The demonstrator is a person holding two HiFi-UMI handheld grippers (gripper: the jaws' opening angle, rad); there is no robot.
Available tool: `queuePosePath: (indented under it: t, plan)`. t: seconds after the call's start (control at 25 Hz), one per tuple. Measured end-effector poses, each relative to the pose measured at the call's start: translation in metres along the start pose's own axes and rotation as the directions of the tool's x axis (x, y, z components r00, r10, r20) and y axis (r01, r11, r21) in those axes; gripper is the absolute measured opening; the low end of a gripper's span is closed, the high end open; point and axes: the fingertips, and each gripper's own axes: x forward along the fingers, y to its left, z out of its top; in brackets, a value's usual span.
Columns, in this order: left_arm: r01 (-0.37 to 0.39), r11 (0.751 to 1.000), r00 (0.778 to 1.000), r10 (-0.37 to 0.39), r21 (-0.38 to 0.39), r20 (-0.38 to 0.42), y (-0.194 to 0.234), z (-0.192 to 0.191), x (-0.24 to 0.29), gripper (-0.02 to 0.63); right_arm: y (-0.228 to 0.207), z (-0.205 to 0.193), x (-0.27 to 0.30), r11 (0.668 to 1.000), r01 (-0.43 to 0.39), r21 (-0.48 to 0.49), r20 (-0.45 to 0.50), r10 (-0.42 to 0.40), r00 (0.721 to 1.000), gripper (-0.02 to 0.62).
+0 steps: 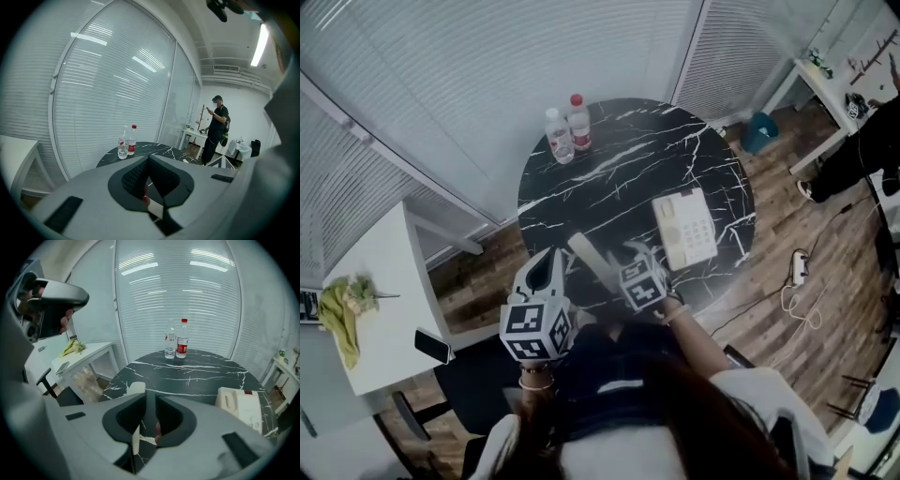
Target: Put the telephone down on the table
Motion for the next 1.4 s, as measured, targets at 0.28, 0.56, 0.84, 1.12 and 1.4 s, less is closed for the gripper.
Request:
queuePosePath:
  t: [0.28, 0.56, 0.84, 1.12, 1.4]
  plan:
    - [0.052, 0.997, 0.999, -0.051, 0.054, -0.017, -0.019, 0.007, 0.016, 0.0, -0.018, -0.002, -0.01, 0.998, 0.023, 0.053, 0.032, -0.025, 0.999, 0.064]
    - [0.071, 0.995, 0.996, -0.067, 0.075, -0.054, -0.03, 0.001, 0.029, 0.0, -0.035, -0.005, -0.017, 0.996, 0.043, 0.078, 0.049, -0.047, 0.998, 0.064]
    - [0.093, 0.992, 0.993, -0.085, 0.086, -0.086, -0.047, -0.003, 0.046, 0.0, -0.062, -0.009, -0.026, 0.992, 0.084, 0.092, 0.055, -0.09, 0.994, 0.064]
    - [0.09, 0.993, 0.99, -0.081, 0.081, -0.113, -0.058, -0.014, 0.058, 0.0, -0.092, 0.0, -0.04, 0.987, 0.152, 0.048, 0.105, -0.156, 0.982, 0.023]
    - [0.077, 0.994, 0.991, -0.069, 0.071, -0.114, -0.069, -0.02, 0.066, 0.0, -0.111, 0.002, -0.048, 0.984, 0.174, 0.037, 0.132, -0.178, 0.975, 0.023]
